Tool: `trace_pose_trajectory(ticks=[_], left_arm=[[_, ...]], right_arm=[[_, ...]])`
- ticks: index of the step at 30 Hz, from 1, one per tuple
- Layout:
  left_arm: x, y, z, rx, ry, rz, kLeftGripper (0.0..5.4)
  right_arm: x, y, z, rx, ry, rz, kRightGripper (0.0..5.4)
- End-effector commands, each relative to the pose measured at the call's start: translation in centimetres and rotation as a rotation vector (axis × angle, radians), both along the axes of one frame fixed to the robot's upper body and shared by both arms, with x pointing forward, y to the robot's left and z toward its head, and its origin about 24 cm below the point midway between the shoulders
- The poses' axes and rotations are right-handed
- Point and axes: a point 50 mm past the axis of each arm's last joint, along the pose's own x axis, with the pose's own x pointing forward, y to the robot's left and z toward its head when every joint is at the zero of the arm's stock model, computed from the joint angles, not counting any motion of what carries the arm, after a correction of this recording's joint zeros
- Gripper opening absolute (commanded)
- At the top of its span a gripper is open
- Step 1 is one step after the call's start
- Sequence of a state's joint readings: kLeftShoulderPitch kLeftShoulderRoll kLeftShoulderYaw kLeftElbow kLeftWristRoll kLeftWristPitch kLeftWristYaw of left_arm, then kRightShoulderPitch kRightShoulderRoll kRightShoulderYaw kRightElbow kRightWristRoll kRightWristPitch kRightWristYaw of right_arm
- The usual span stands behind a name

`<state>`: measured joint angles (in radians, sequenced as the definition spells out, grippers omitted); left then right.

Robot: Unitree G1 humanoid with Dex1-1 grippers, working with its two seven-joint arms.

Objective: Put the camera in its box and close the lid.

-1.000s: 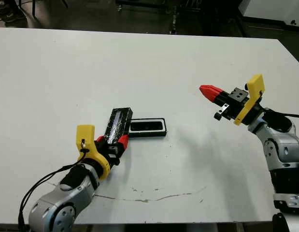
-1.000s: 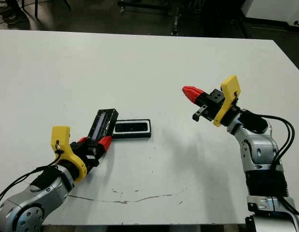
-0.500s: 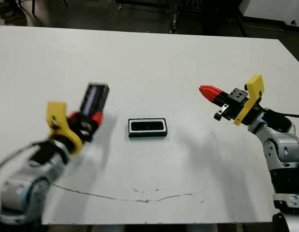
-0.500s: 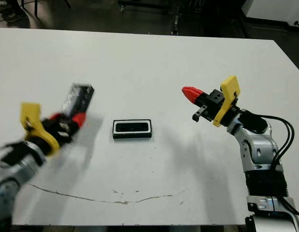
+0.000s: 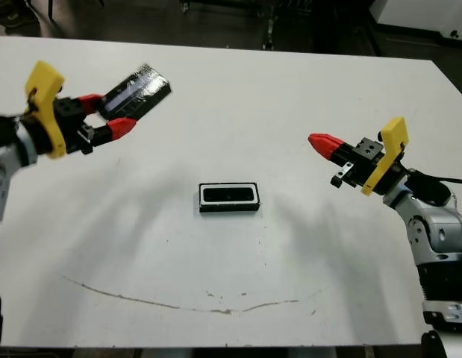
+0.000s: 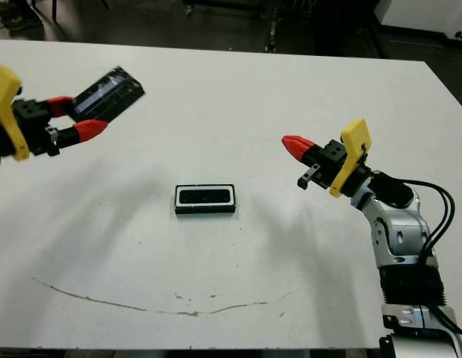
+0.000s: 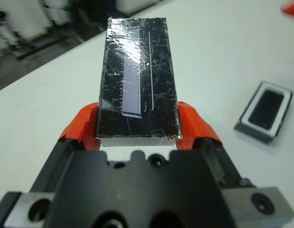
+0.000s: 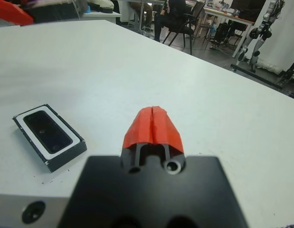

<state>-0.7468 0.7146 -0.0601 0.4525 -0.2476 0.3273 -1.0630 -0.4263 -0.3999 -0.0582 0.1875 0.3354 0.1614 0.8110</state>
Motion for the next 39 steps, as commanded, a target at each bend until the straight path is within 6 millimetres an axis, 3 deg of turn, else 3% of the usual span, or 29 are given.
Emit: trace_pose_trajectory(ticks=[1, 10, 24, 39], left_arm=[[0.8, -0.1, -0.3, 0.051, 0.055, -0.070, 3.18], [1.8, -1.9, -1.4, 0.059, 0.119, -0.203, 3.18], [1.3, -3.8, -3.9, -0.099, 0.292, -0.474, 3.18], [0.8, -5.5, -7.5, -0.140, 0.403, -0.554, 3.18]], right_arm=[[0.0, -0.4, 0.1, -0.019, 0.004, -0.010, 0.00], [0.3, -0.1, -0.1, -0.017, 0.022, -0.004, 0.00], [0.4, 0.0, -0.2, -0.022, 0.025, -0.003, 0.00], [0.4, -0.1, -0.3, -0.022, 0.022, -0.004, 0.00]])
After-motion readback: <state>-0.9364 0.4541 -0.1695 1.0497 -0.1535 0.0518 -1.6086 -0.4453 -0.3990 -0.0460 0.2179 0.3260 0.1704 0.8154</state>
